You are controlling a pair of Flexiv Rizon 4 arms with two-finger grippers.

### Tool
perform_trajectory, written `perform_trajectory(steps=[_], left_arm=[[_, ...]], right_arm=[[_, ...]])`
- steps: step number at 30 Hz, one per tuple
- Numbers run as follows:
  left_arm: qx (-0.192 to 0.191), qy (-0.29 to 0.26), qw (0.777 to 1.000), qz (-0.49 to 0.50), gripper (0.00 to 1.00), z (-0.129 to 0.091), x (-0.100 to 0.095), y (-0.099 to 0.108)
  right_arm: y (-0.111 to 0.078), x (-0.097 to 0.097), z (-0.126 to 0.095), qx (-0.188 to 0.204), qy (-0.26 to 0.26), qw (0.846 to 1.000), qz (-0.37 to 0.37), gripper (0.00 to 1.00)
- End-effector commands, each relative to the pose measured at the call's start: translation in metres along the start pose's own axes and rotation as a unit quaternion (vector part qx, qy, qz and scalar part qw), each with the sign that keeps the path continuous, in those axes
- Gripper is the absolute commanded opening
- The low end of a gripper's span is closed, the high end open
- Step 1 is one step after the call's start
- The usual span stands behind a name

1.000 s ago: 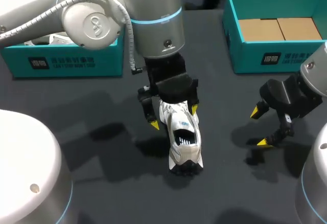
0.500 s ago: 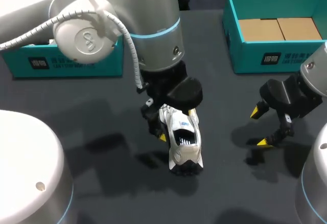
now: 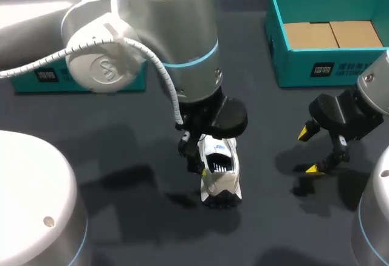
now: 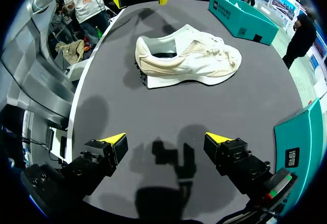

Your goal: Take the shoe out of the shoebox, open the shoe tongue, remove and reinsert the insole, then place the shoe into the shoebox

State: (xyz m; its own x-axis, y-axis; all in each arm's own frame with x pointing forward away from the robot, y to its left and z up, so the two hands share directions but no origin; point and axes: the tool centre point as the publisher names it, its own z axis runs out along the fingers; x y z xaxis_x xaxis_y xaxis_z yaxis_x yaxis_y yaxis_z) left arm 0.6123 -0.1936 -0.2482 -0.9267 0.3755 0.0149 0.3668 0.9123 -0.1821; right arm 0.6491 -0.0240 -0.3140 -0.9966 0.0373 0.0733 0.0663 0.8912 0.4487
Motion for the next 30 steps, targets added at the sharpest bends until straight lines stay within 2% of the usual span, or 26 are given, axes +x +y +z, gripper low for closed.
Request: perform_trajectory(steps=[1, 11, 30], left_arm=[[0.007, 0.004, 1.0, -0.014, 1.0, 0.03, 0.002, -0.009], [0.022, 0.011, 0.995, -0.092, 1.0, 0.061, 0.008, -0.018], [-0.025, -0.03, 0.984, -0.173, 1.0, 0.113, 0.002, -0.029]], right_arm=[[0.0, 0.001, 0.0, 0.001, -0.001, 1.0, 0.0, 1.0], [0.0, 0.001, 0.0, 0.001, -0.001, 1.0, 0.0, 1.0], [0.0, 0.001, 0.0, 0.001, -0.001, 1.0, 0.0, 1.0]])
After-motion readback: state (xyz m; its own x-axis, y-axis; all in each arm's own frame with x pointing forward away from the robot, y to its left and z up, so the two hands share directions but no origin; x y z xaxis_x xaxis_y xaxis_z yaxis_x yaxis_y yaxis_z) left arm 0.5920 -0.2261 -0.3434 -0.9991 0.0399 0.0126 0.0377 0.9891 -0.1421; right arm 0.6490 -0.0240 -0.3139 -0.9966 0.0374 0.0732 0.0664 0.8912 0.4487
